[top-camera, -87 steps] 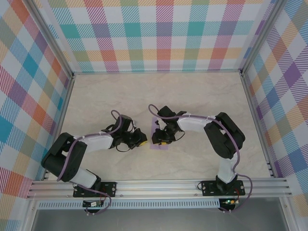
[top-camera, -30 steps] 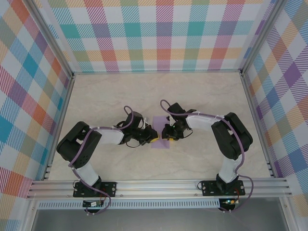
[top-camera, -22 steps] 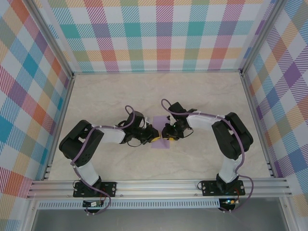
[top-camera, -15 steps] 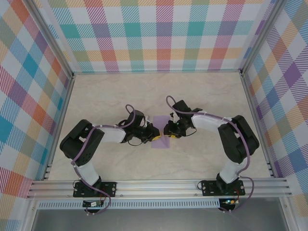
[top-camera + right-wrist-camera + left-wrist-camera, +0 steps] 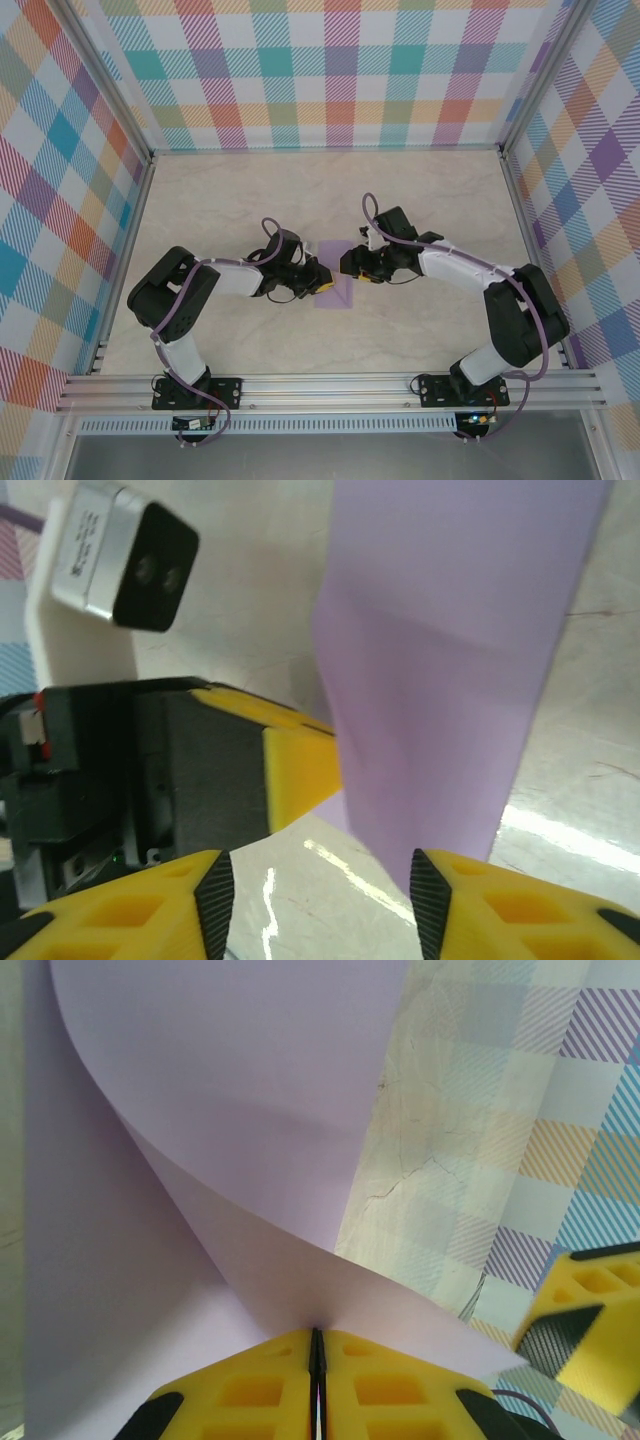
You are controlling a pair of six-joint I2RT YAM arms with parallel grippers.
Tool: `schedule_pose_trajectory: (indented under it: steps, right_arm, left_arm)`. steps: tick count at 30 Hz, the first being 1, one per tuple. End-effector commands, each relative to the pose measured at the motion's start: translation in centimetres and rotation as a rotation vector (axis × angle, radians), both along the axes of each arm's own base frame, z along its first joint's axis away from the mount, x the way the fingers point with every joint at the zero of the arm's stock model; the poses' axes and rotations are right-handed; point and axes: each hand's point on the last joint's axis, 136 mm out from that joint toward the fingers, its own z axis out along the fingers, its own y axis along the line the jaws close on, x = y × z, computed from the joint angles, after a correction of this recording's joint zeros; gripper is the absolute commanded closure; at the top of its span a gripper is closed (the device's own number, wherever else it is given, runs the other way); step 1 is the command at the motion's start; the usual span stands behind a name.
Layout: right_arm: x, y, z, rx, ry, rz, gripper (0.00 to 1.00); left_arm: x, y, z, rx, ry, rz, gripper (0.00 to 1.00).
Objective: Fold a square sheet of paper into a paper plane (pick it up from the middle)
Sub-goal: Fold the triangle a second time at the center of the table.
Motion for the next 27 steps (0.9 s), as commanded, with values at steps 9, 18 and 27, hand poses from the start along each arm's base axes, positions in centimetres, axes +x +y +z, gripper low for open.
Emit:
schedule_pose_trajectory:
  steps: [9,18,27]
  right_arm:
    - [0.3,1.3,-0.8,0.014,-0.002,0.111,0.59]
    - [1.7,0.6,-2.3,-0.078,-0.031,0.094,0.86]
    - [2.6,-0.3,-4.6,-0.17,-0.041,0.095,0.91]
  left_arm:
    - [0.4,-0.7,0.4,-0.011,-0.013,0.001,0.9]
    - [0.3,-0.8,0.9,-0.018,-0.017,-0.001,0.9]
    - [0.3,-1.2,3.2,-0.066,-0.044,-0.012,0.83]
